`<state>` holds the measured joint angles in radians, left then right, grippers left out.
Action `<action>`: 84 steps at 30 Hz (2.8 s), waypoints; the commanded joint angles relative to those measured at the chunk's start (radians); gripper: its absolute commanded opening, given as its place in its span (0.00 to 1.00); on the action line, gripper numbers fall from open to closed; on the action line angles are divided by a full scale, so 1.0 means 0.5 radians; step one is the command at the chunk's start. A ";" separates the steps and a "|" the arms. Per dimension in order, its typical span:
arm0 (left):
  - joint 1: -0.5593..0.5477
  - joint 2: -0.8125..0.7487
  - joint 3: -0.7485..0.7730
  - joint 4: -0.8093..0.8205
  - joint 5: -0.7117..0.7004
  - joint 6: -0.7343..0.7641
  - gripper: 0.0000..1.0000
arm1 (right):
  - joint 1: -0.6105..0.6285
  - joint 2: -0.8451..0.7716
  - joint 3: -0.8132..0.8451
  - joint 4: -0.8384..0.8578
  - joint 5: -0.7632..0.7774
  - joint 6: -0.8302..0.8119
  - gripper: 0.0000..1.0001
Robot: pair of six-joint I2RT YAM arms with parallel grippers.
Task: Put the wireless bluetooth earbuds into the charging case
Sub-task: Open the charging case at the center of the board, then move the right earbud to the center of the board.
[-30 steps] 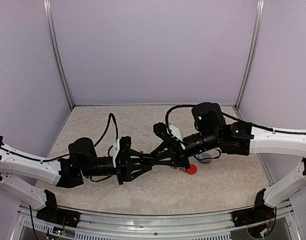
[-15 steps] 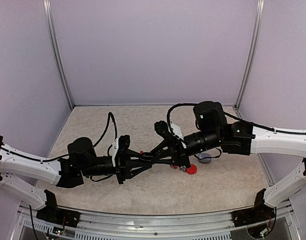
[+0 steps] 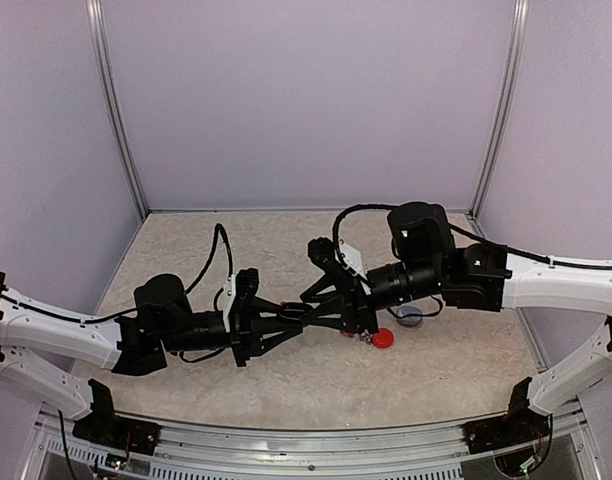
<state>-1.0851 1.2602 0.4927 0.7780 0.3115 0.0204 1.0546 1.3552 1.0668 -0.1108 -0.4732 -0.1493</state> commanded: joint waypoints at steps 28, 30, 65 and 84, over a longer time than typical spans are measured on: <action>0.020 -0.062 -0.057 0.105 0.033 -0.023 0.07 | -0.082 -0.070 0.033 0.081 -0.231 0.015 0.54; 0.020 -0.065 -0.053 0.102 0.042 -0.025 0.07 | -0.078 -0.031 0.055 0.062 -0.189 0.015 0.53; 0.218 -0.139 -0.258 0.298 -0.032 -0.230 0.06 | -0.713 0.525 0.317 -0.255 0.133 0.087 0.55; 0.297 -0.128 -0.343 0.368 0.008 -0.242 0.06 | -0.780 1.566 1.135 -0.769 0.230 -0.058 0.50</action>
<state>-0.9482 1.2030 0.3264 0.9131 0.3023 -0.0967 0.6716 2.0876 1.5730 -0.4217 -0.3546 -0.1562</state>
